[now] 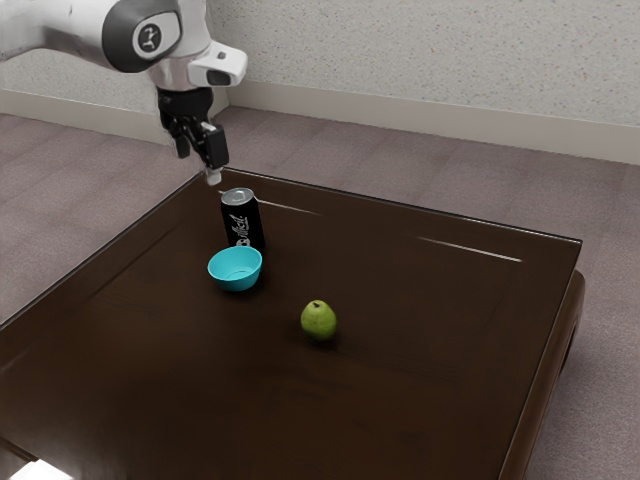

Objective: Place the pear in the bowl.

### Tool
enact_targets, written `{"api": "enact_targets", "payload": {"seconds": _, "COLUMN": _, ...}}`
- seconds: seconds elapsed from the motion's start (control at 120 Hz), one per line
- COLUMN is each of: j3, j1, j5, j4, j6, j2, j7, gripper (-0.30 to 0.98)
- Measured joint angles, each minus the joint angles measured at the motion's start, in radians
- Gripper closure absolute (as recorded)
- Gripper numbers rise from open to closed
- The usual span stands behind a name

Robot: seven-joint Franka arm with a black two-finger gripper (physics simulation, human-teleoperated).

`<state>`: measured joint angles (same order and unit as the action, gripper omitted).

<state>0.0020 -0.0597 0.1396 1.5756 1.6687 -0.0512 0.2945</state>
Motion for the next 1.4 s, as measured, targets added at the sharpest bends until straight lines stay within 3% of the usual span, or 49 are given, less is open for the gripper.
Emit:
{"api": "enact_targets", "payload": {"seconds": 0.2, "j3": -0.046, "j1": -0.047, "j5": -0.025, "j4": 0.128, "j6": 0.010, "j2": -0.027, "j7": 0.071, "gripper": 0.00}}
{"api": "enact_targets", "payload": {"seconds": 0.383, "j3": -0.060, "j1": -0.055, "j5": -0.207, "j4": 0.224, "j6": 0.025, "j2": -0.044, "j7": 0.114, "gripper": 0.00}}
{"api": "enact_targets", "payload": {"seconds": 0.558, "j3": -0.060, "j1": -0.056, "j5": -0.384, "j4": 0.217, "j6": 0.138, "j2": -0.171, "j7": 0.121, "gripper": 0.00}}
{"api": "enact_targets", "payload": {"seconds": 0.65, "j3": -0.057, "j1": -0.056, "j5": -0.438, "j4": 0.179, "j6": 0.219, "j2": -0.271, "j7": 0.118, "gripper": 0.00}}
{"api": "enact_targets", "payload": {"seconds": 0.942, "j3": 0.003, "j1": -0.055, "j5": -0.474, "j4": 0.057, "j6": 0.342, "j2": -0.474, "j7": 0.115, "gripper": 0.00}}
{"api": "enact_targets", "payload": {"seconds": 1.4, "j3": 0.010, "j1": -0.051, "j5": -0.479, "j4": -0.037, "j6": 0.404, "j2": -0.622, "j7": 0.110, "gripper": 0.00}}
